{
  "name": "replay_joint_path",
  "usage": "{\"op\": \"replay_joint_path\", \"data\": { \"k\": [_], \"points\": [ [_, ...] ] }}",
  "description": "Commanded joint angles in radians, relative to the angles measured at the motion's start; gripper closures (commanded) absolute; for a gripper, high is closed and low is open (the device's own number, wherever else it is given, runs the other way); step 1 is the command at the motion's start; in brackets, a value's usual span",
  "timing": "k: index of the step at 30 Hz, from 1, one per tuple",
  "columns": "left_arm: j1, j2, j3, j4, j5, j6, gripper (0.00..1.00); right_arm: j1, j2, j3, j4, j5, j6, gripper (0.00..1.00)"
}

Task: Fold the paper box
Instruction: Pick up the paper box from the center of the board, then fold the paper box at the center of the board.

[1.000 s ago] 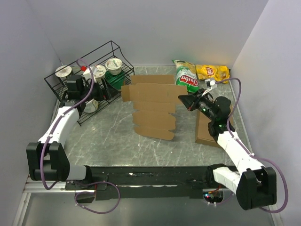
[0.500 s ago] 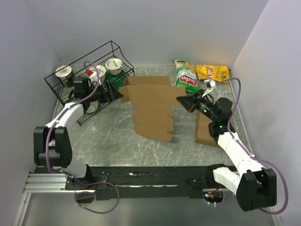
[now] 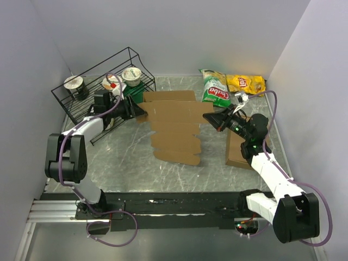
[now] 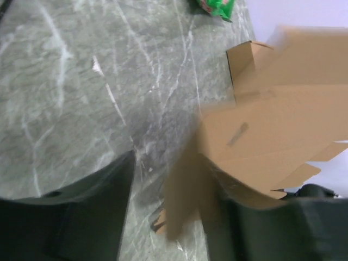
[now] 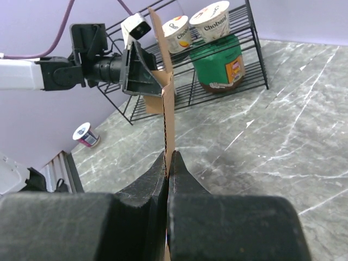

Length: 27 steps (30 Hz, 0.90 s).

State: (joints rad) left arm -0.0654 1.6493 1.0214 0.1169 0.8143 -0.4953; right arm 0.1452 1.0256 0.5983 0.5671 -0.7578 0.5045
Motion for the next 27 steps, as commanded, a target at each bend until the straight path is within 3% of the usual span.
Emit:
{"op": "replay_joint_path", "data": {
  "k": [1, 4, 6, 7, 9, 10, 12, 13, 16, 21, 27],
  "points": [
    [-0.024, -0.003, 0.025, 0.098, 0.026, -0.002, 0.57, -0.006, 0.005, -0.008, 0.036, -0.037, -0.009, 1.0],
    [-0.03, -0.017, 0.014, 0.092, 0.022, 0.021, 0.79, -0.006, 0.004, -0.005, 0.001, -0.022, -0.03, 1.0],
    [-0.043, -0.052, 0.003, 0.073, -0.009, 0.073, 0.87, -0.006, -0.001, -0.005, -0.035, -0.002, -0.046, 0.99],
    [-0.05, -0.068, -0.006, 0.058, -0.023, 0.099, 0.93, -0.006, -0.002, -0.005, -0.048, 0.009, -0.064, 0.88],
    [-0.073, -0.121, -0.021, 0.009, -0.066, 0.178, 0.99, -0.006, -0.001, 0.004, -0.103, 0.044, -0.095, 0.79],
    [-0.08, -0.14, -0.026, -0.003, -0.072, 0.202, 0.99, -0.006, 0.002, 0.009, -0.125, 0.063, -0.106, 0.6],
    [-0.102, -0.199, -0.035, -0.054, -0.102, 0.285, 0.99, -0.012, -0.001, 0.027, -0.163, 0.103, -0.136, 0.4],
    [-0.109, -0.221, -0.038, -0.072, -0.113, 0.313, 0.99, -0.012, -0.008, 0.034, -0.209, 0.127, -0.145, 0.25],
    [-0.125, -0.302, -0.047, -0.141, -0.182, 0.408, 0.99, -0.025, -0.042, 0.06, -0.274, 0.233, -0.182, 0.13],
    [-0.129, -0.382, -0.037, -0.242, -0.164, 0.55, 0.99, -0.022, -0.09, 0.146, -0.334, 0.317, -0.3, 0.09],
    [-0.132, -0.378, 0.043, -0.399, -0.07, 0.664, 0.99, 0.031, -0.058, 0.297, -0.398, 0.258, -0.498, 0.08]
  ]
}}
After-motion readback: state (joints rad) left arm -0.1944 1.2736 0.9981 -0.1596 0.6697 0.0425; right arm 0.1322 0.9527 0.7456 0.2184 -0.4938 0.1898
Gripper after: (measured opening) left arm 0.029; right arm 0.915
